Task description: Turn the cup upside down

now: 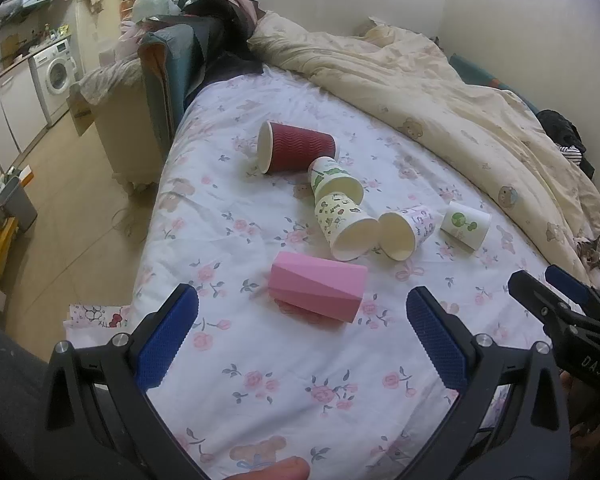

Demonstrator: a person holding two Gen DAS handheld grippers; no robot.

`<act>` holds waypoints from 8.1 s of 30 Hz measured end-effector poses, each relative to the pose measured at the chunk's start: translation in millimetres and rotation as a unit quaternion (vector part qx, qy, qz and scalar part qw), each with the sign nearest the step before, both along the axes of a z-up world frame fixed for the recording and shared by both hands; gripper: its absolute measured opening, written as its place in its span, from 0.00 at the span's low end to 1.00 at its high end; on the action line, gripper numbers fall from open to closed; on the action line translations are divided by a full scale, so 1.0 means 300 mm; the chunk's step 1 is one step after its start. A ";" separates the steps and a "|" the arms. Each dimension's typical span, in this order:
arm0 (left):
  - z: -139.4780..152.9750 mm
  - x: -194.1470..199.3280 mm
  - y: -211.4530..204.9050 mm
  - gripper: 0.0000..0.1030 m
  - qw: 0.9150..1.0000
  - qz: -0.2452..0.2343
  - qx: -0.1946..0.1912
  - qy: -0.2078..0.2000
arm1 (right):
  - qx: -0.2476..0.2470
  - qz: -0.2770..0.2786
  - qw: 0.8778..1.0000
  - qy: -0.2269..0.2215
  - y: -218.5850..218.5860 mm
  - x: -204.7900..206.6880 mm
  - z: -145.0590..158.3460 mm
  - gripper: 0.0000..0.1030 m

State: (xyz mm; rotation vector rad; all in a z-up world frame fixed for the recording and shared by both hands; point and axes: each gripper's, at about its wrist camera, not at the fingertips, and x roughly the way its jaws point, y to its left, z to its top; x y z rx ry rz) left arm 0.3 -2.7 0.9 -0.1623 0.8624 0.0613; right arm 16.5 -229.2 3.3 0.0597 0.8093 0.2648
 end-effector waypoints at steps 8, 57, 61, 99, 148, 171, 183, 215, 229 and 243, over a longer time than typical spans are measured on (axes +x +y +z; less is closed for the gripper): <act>0.001 0.000 0.002 1.00 1.000 0.000 -0.001 0.000 | -0.001 -0.001 1.000 -0.003 0.000 0.003 -0.004 0.97; 0.003 -0.011 0.020 1.00 1.000 0.004 0.000 0.000 | 0.003 0.002 1.000 0.001 0.001 -0.001 0.008 0.97; 0.002 -0.012 0.020 1.00 1.000 0.004 0.000 0.000 | 0.003 0.002 1.000 0.000 0.001 -0.001 0.008 0.97; 0.093 0.598 0.319 1.00 0.995 0.053 0.014 0.078 | -0.053 0.166 0.982 0.068 0.310 0.698 0.038 0.97; -0.122 0.725 0.435 1.00 0.981 0.069 0.017 0.182 | -0.270 0.481 0.824 0.126 0.827 1.127 -0.327 0.77; 0.045 0.427 0.213 1.00 0.995 0.011 0.029 0.099 | -0.117 0.260 0.954 0.094 0.392 0.654 0.144 0.77; 0.006 0.162 0.099 1.00 0.994 0.007 0.036 0.102 | -0.035 0.191 0.970 0.148 0.235 0.350 0.101 0.77; -0.137 0.070 0.055 1.00 0.990 0.046 0.034 0.130 | 0.144 0.054 0.916 0.370 0.105 0.144 -0.454 0.77; -0.143 0.071 0.058 1.00 0.990 0.048 0.030 0.132 | 0.136 0.048 0.916 0.374 0.103 0.152 -0.478 0.78; -0.121 0.065 0.034 1.00 0.992 0.032 0.021 0.124 | 0.098 0.056 0.936 0.333 0.050 0.099 -0.293 0.87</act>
